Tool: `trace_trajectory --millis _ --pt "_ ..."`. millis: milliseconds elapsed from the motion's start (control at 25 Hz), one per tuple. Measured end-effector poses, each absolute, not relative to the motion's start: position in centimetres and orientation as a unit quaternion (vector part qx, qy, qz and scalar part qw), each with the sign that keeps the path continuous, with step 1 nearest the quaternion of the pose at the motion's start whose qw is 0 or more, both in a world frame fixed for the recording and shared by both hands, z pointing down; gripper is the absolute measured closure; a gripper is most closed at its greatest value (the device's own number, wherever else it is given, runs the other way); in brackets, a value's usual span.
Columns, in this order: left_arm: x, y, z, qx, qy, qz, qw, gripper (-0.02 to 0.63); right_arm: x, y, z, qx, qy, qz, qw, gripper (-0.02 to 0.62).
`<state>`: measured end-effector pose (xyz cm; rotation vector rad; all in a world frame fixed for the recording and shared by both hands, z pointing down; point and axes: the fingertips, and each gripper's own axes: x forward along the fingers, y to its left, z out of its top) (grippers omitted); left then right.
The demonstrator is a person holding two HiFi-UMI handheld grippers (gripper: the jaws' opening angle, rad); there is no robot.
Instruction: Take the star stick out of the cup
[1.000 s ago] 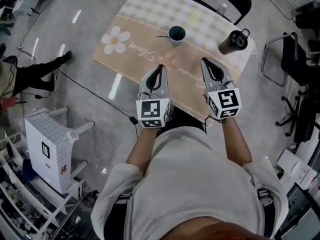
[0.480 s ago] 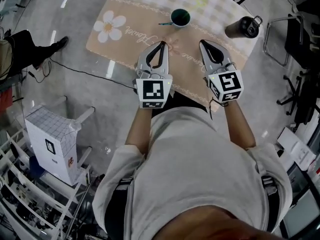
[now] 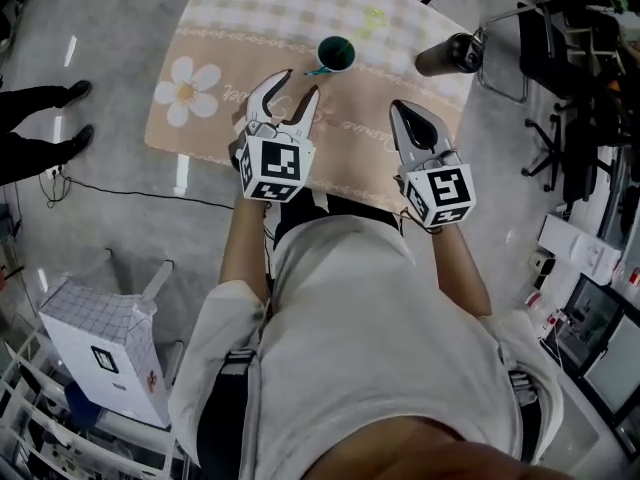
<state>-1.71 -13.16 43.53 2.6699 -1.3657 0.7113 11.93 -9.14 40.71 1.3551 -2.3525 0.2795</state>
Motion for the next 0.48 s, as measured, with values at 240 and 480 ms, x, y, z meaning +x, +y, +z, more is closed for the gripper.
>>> trace_trajectory --millis 240,480 --pt "-0.3 -14.2 44.5 0.888 -0.395 0.236 0.010 0.417 12.9 -8.6 40.9 0.524 -0.818 0.110 0.208 0.595" --pt "0.2 -14.6 44.5 0.891 -0.401 0.213 0.017 0.563 12.9 -8.5 40.4 0.533 -0.813 0.108 0.207 0.595"
